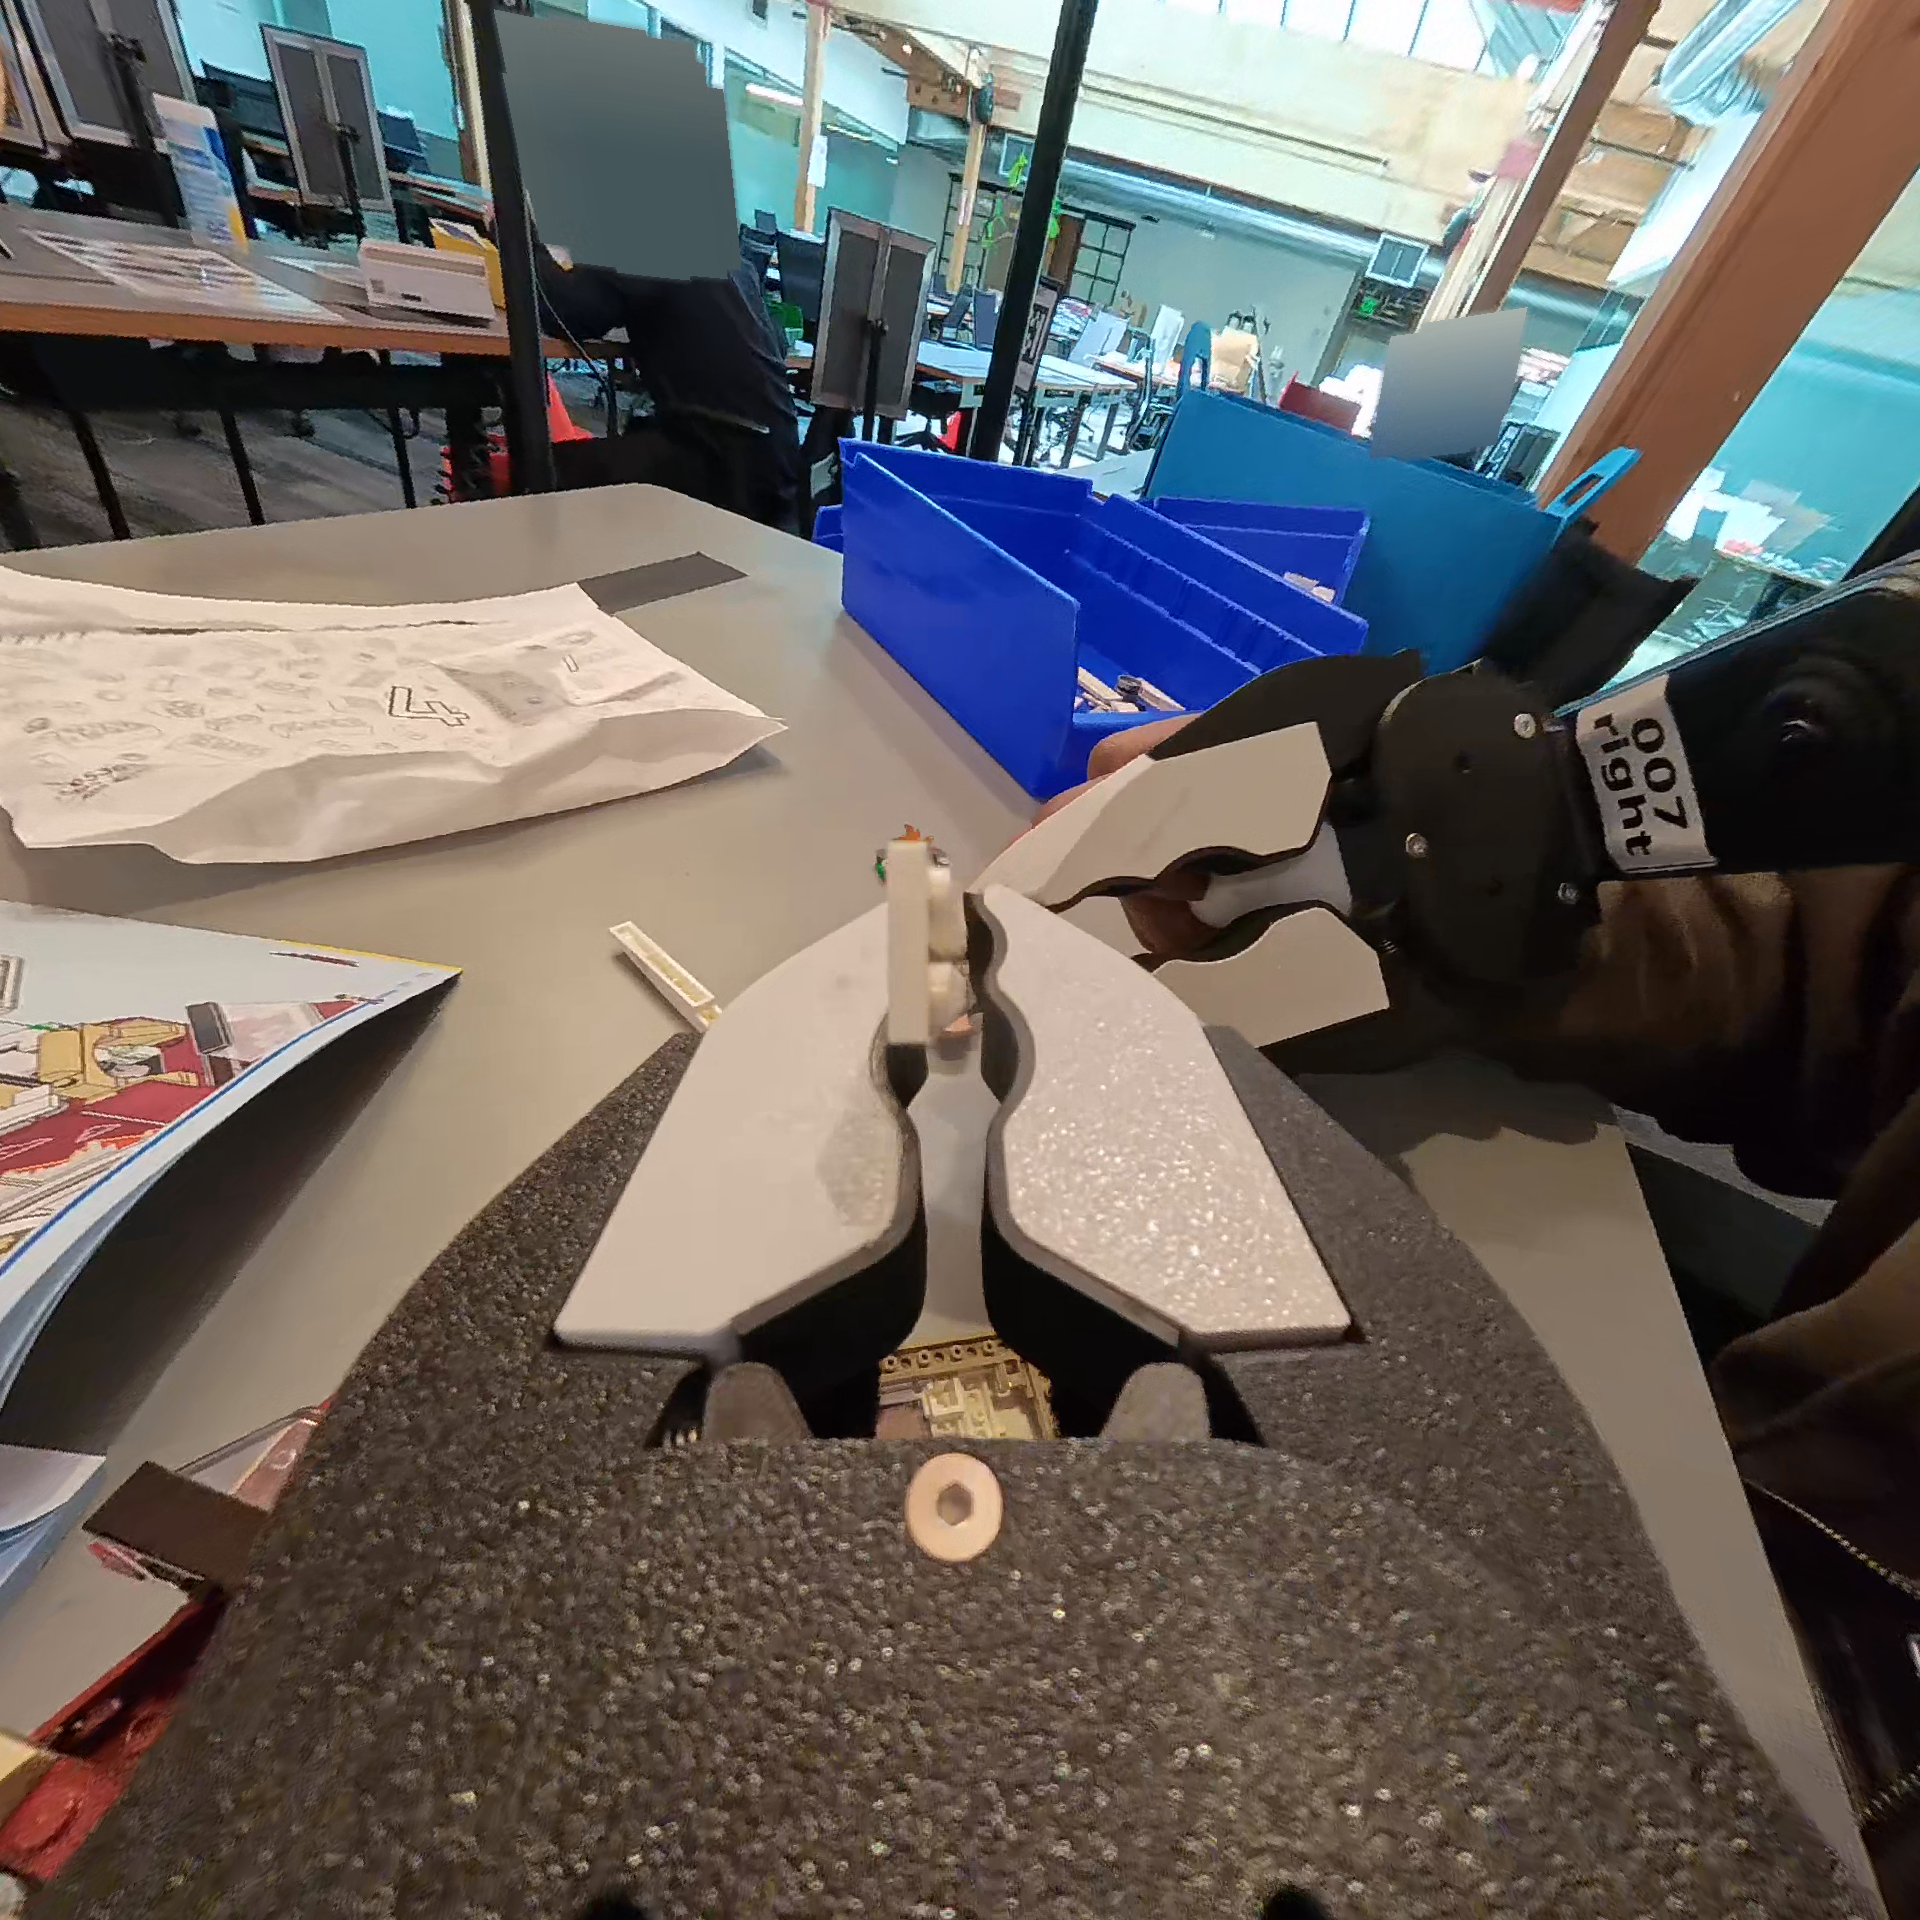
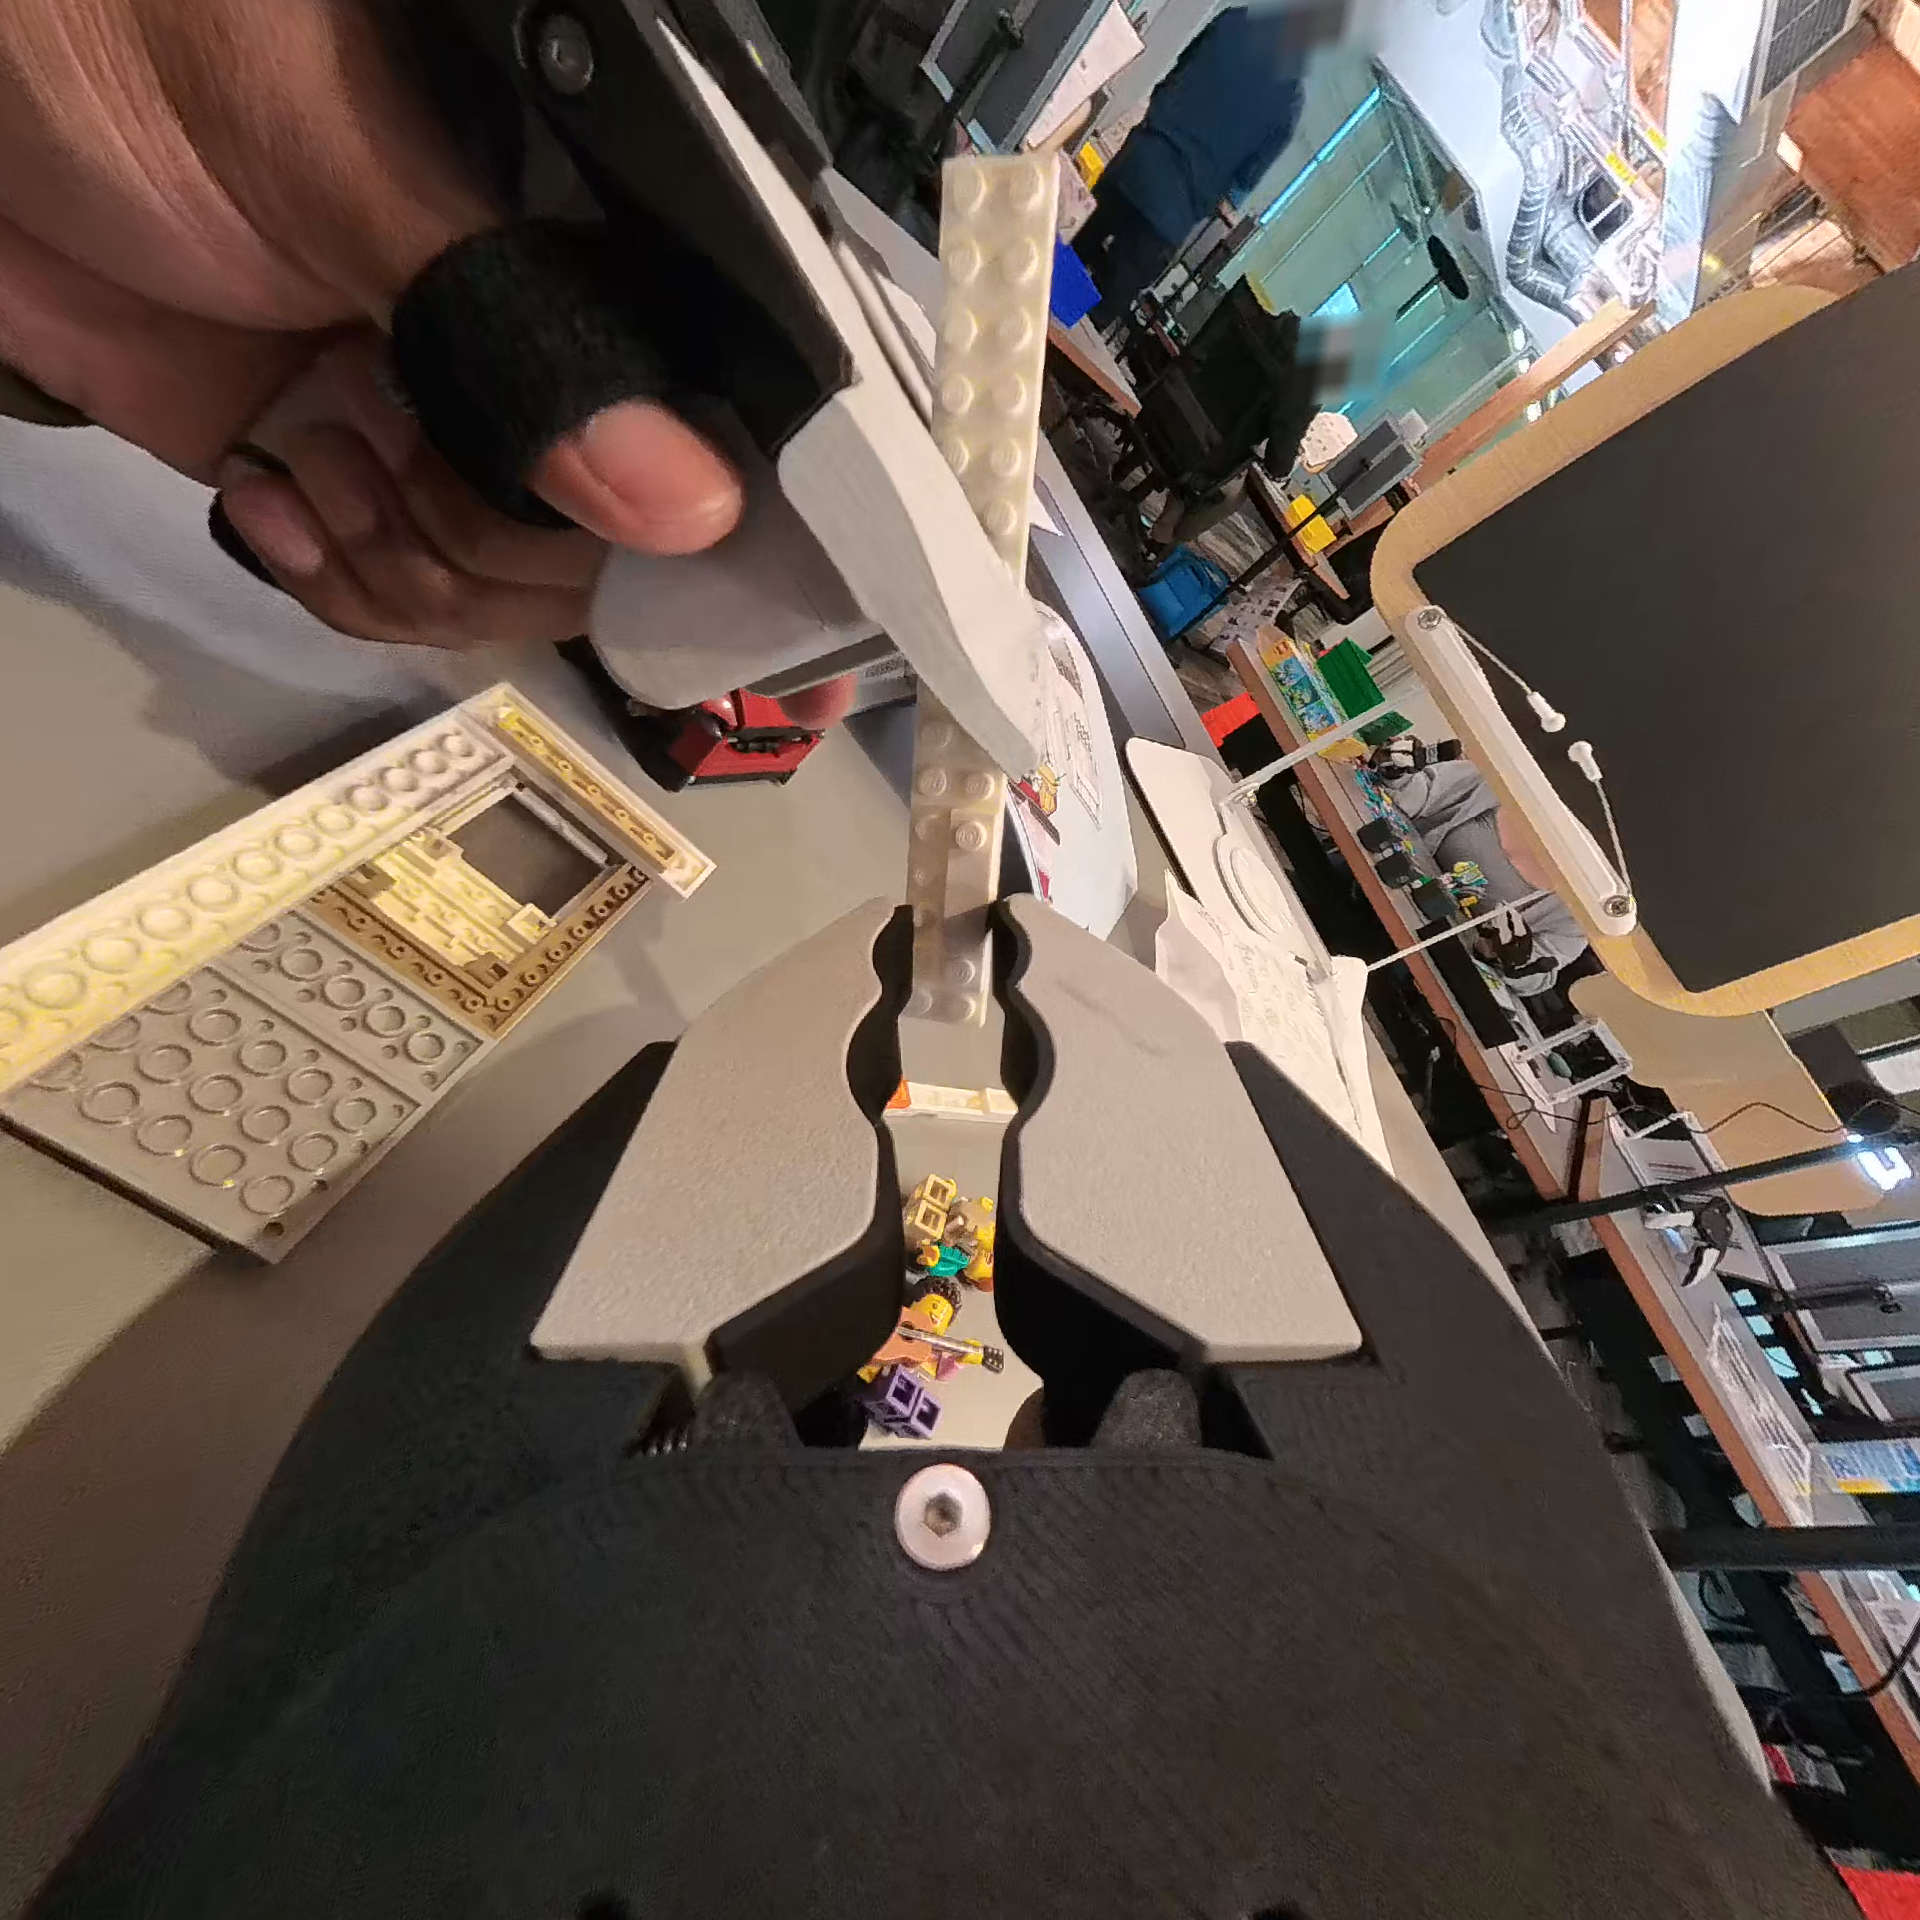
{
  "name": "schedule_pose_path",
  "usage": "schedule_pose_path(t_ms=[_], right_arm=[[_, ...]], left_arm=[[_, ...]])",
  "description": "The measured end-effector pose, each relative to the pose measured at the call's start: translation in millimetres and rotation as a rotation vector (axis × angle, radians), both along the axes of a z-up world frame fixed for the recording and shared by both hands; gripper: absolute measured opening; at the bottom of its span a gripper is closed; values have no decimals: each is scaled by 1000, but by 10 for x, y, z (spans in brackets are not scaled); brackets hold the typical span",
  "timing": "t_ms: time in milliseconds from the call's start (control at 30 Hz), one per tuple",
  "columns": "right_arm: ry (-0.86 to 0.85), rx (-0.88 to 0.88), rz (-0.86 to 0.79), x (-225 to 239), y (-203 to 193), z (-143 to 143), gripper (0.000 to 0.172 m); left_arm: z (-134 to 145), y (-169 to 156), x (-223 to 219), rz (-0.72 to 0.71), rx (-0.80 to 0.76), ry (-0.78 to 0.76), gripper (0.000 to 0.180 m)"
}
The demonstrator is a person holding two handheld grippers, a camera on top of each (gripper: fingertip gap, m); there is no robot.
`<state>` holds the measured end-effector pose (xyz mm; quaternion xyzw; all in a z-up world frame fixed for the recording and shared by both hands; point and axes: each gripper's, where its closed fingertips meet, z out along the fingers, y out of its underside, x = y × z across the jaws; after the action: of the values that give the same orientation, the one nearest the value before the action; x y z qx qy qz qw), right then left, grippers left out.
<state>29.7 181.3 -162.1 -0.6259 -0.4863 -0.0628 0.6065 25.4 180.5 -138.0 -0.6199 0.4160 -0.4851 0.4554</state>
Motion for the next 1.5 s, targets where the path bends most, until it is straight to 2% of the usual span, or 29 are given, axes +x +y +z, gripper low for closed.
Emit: schedule_pose_path(t_ms=[300, 633, 1033, 1500], right_arm=[[-25, 9, 4, -2, -6, -19, 15], [-14, 25, 1, 3, -5, 18, 15], [-161, 111, -32, -22, -26, -3, 13], [-218, 241, -59, -37, -87, 105, 12]], left_arm=[[-21, -10, 2, 42, 107, 65, 5], [-33, -18, 5, 41, 103, 72, 5], [-39, -112, 46, -20, 2, 27, 7], [53, -78, 5, 47, 48, 14, 6]])
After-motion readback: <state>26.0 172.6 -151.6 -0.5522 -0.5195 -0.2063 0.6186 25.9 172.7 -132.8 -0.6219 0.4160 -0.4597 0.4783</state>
